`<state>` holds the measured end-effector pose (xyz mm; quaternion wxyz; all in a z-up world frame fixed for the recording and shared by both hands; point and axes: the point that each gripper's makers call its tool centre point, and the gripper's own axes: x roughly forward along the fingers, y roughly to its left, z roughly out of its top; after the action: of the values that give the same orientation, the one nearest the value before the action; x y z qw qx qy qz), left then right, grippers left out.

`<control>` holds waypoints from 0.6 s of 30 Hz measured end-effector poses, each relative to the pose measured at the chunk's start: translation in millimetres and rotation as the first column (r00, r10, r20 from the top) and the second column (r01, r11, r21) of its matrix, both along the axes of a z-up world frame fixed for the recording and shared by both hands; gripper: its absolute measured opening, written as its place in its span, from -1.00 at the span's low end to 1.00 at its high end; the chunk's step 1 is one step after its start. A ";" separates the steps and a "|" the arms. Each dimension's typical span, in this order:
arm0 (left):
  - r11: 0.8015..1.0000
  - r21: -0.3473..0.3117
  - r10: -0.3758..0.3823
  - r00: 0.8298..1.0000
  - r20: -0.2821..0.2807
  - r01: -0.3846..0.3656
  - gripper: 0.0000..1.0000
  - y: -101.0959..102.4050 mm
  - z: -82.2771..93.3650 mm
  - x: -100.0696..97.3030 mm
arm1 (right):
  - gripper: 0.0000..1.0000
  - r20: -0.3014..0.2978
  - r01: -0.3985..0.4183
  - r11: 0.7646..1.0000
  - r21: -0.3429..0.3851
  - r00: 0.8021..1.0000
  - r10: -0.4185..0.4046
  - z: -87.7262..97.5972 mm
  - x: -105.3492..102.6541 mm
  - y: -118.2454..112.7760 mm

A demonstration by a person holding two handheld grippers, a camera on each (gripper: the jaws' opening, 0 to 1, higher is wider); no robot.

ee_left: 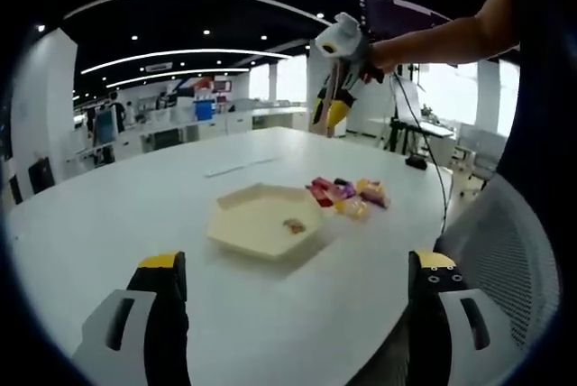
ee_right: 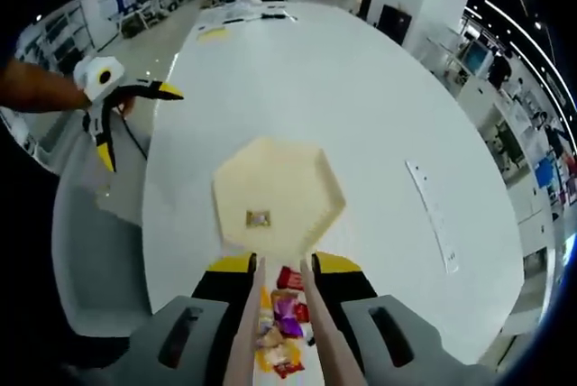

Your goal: Place the target food into the container with the food tongs after gripping and lifting it, then release it inside without dropping or visibly crushing the food.

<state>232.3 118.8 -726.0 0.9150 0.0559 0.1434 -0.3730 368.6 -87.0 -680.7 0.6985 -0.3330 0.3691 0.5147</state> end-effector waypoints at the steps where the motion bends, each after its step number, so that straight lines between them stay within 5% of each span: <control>1: 1.000 -0.005 0.002 1.000 0.003 -0.002 0.99 -0.5 0.3 0.2 | -0.53 0.002 -0.006 1.000 0.002 1.000 0.006 0.2 -1.4 -2.7; 10: 0.999 0.038 0.014 0.996 -0.086 -0.011 0.99 -1.5 -22.2 -1.5 | -0.53 0.001 -0.040 0.999 -0.005 0.999 0.040 -3.3 -10.0 -28.0; 18: 0.996 0.089 -0.022 0.996 -0.081 0.030 0.99 -12.3 -30.0 -8.6 | -0.53 -0.017 -0.012 1.000 -0.015 1.000 0.011 -11.1 -20.5 -55.0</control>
<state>223.7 106.5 -756.1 0.9001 0.0843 0.1958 -0.3799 348.1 -142.0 -691.8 0.6900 -0.3360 0.3767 0.5187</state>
